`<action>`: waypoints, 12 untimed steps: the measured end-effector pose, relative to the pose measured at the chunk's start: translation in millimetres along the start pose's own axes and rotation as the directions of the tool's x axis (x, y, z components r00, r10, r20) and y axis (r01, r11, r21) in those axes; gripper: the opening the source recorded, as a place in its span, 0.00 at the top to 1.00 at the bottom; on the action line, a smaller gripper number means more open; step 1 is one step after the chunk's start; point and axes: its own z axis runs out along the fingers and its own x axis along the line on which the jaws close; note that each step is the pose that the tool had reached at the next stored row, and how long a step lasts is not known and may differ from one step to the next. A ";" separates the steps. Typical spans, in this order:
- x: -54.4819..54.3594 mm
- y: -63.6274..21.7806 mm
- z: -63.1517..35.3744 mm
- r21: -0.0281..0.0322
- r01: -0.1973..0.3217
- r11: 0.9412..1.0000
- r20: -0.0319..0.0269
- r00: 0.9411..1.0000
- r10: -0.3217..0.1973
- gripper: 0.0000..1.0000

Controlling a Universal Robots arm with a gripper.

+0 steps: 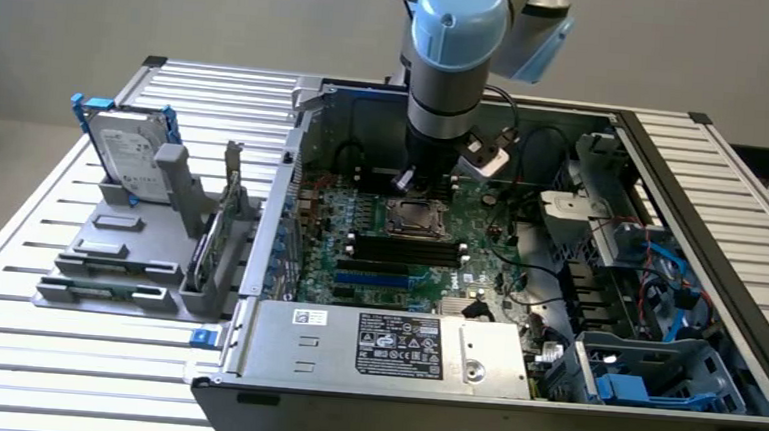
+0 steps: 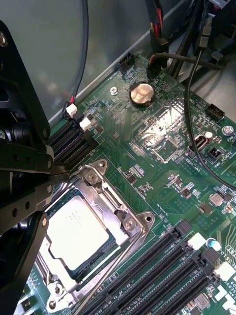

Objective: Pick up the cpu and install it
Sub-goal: 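Install the first cpu locking lever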

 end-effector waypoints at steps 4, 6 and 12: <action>-1.3 1.4 0.5 0.004 0.001 1.000 -0.004 1.000 -0.001 0.89; -1.8 1.8 1.0 0.006 0.001 1.000 -0.006 1.000 -0.001 0.89; -1.8 1.9 1.0 0.013 0.001 1.000 -0.013 1.000 -0.001 0.89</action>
